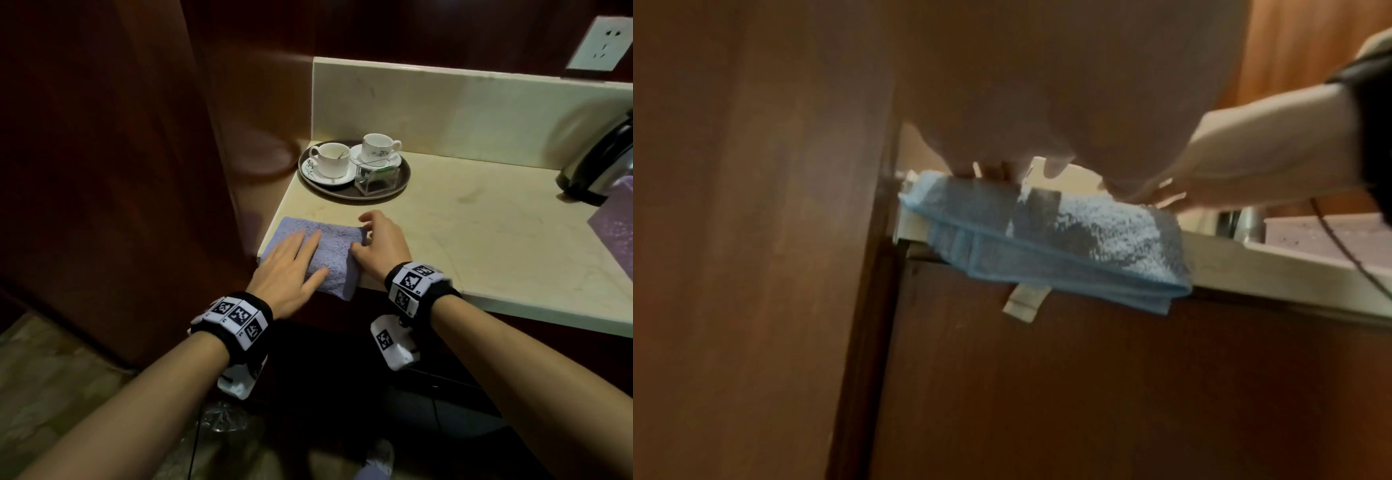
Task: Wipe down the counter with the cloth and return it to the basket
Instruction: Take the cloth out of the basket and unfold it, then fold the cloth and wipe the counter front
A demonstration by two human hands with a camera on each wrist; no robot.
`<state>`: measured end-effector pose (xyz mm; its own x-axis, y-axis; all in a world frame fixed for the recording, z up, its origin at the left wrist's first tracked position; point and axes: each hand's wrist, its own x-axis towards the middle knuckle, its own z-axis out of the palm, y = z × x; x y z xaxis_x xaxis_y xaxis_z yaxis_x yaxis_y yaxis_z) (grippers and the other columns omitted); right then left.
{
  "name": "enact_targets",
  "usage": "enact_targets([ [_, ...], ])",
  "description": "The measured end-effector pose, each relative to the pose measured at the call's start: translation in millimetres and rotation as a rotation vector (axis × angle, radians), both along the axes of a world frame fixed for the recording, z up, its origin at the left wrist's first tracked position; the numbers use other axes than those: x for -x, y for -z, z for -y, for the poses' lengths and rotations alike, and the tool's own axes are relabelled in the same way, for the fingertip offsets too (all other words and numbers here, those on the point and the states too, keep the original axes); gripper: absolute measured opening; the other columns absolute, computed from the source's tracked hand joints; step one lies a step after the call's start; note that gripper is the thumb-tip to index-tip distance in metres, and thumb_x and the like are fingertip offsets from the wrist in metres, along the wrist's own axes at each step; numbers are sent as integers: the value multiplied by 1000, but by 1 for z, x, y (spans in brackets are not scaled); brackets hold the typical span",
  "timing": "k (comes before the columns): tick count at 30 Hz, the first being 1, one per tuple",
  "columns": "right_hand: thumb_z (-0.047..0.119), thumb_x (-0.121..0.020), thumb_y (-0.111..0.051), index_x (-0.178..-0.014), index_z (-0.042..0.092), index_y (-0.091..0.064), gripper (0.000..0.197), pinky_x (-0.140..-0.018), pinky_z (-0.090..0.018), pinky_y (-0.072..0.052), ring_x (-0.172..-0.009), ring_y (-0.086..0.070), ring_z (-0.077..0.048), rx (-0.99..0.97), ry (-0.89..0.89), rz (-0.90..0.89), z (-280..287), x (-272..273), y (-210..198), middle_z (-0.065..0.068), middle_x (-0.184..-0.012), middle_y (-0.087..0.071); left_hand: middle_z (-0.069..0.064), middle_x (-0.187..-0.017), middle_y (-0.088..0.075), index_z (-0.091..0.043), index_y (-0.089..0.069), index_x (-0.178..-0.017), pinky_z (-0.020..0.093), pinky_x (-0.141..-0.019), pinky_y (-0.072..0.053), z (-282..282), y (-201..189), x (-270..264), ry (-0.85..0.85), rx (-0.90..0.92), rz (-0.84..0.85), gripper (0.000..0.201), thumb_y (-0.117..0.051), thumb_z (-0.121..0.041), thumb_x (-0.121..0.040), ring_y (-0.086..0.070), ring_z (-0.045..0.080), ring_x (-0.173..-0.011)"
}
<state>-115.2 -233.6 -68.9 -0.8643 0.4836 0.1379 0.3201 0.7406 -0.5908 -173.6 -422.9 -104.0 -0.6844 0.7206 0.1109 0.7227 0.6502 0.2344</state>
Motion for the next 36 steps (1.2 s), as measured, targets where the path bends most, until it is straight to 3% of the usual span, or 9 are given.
enact_targets([
  [3, 23, -83, -61, -129, 14, -54, 47, -101, -40, -40, -121, -48, -28, -169, -100, -77, 6, -6, -4, -7, -126, -59, 5, -164, -6, -24, -8, -157, 34, -122, -7, -3, 0, -2, -33, 73, -42, 74, -24, -63, -97, -5, 18, -151],
  [5, 20, -87, -60, -127, 11, -57, 41, -101, -36, -42, -119, -53, -27, -166, -290, -82, 12, -10, -9, -8, -125, -61, 5, -164, -4, -23, -7, -157, 34, -122, -6, -3, -1, -2, -41, 86, -47, 74, -23, -62, -97, -3, 18, -151],
  [7, 14, -88, -56, -121, 6, -60, 34, -95, -38, -46, -110, -59, -28, -140, -476, 35, 22, -13, -8, -11, -119, -65, 5, -164, -4, -23, -7, -157, 33, -121, -5, -2, -3, 0, -51, 89, -28, 72, -24, -60, -98, -3, 17, -151],
  [10, 10, -88, -54, -110, 3, -57, 23, -92, -43, -43, -109, -52, -32, -253, -609, 163, 34, -14, 0, -13, -113, -58, 6, -164, -4, -20, -9, -157, 33, -122, -6, 1, -7, 3, -67, 89, 10, 70, -29, -54, -99, -2, 17, -151],
  [13, 10, -93, -50, -132, 1, -50, 40, -106, -39, -30, -127, -41, -34, -350, -649, 198, 34, -10, 3, -18, -135, -49, 8, -164, -9, -12, -15, -156, 34, -123, -10, 2, -9, -2, -89, 35, 18, 68, -37, -44, -99, -5, 17, -151],
  [16, 16, -99, -42, -152, 3, -26, 56, -116, -31, -9, -142, -25, -36, -427, -667, 250, 33, -5, 0, -18, -154, -31, 7, -163, -14, -12, -18, -156, 35, -122, -11, -4, -10, -6, -102, -24, 72, 64, -34, -41, -101, -8, 17, -151],
  [20, 20, -104, -31, -156, 7, -8, 58, -114, -22, 12, -150, -7, -27, -467, -635, 312, 32, 7, -4, -13, -162, -12, 6, -164, -9, -14, -14, -156, 36, -123, -6, -16, -11, 10, -133, 18, 117, 63, -26, -43, -102, -4, 17, -151],
  [29, 23, -104, -23, -156, 5, -1, 59, -119, -30, 11, -151, 2, -20, -502, -655, 416, 22, 31, 0, -13, -164, -1, 3, -164, 0, -17, -5, -157, 34, -123, 1, -30, -9, 25, -188, 93, 92, 62, -19, -42, -102, 3, 16, -151],
  [36, 26, -105, -20, -156, 9, 5, 58, -118, -28, 10, -151, 6, -19, -473, -630, 509, 21, 37, -16, -10, -164, 5, 6, -164, 7, -13, 2, -156, 38, -123, 1, -38, -14, 44, -160, 213, 158, 63, -16, -39, -102, 9, 18, -151],
])
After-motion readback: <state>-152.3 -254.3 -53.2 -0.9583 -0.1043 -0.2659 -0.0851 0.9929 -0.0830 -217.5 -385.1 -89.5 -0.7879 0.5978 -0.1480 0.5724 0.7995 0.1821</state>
